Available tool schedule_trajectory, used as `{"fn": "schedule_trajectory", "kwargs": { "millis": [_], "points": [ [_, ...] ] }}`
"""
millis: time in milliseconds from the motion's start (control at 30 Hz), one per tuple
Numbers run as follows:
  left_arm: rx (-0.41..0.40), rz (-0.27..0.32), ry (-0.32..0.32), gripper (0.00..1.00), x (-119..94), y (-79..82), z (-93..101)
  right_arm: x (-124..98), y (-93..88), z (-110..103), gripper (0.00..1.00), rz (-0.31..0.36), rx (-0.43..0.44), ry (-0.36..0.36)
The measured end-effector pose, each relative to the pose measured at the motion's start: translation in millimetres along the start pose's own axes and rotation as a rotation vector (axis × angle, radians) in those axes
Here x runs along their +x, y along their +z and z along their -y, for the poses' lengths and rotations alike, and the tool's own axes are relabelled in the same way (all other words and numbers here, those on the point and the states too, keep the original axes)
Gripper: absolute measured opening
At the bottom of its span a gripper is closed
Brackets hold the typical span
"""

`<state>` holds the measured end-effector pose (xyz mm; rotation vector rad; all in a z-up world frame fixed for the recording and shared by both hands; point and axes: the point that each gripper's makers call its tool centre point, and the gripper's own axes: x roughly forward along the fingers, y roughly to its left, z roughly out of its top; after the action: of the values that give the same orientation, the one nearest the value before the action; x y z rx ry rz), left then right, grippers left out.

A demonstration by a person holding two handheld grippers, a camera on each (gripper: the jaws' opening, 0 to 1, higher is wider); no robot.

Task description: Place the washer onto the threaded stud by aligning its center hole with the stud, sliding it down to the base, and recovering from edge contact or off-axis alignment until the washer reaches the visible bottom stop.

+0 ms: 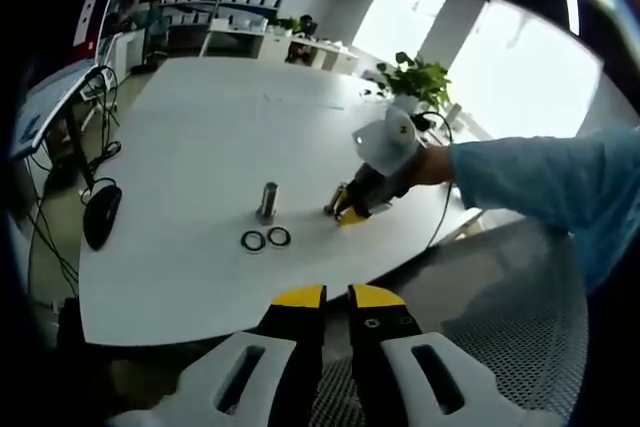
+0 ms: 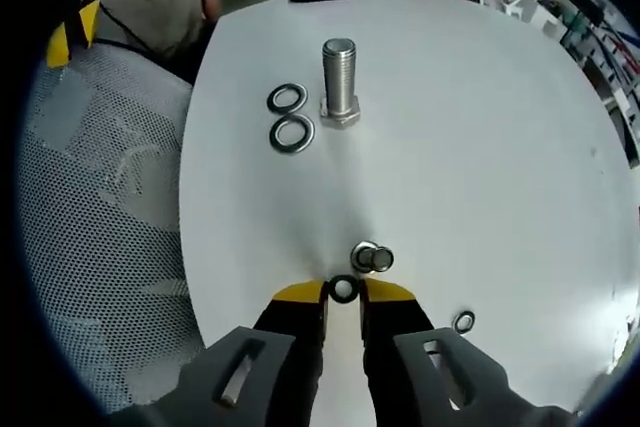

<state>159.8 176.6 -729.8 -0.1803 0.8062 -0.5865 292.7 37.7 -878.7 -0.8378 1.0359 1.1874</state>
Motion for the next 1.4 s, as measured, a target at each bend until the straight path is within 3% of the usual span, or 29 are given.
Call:
{"fn": "schedule_trajectory", "kwargs": {
  "millis": [67,267,867,1400],
  "points": [
    [0.0,-0.001,0.0,0.06,0,-0.1,0.1,-1,-1.3,-7,0.2,-0.001,-0.07,0.055],
    [0.001,0.001,-0.001,0.06,0,0.3,0.0,-1,-2.4,-1,0.16,0.009,-0.057,0.012],
    [0.004,0.001,-0.002,0.06,0,0.4,0.6,-13,-11.2,2,0.13,-0.017,-0.103,-0.003],
    [0.015,-0.009,-0.004,0.06,0,-1.2,1.6,-46,10.3,-3,0.13,0.037,-0.108,0.003]
  ]
}}
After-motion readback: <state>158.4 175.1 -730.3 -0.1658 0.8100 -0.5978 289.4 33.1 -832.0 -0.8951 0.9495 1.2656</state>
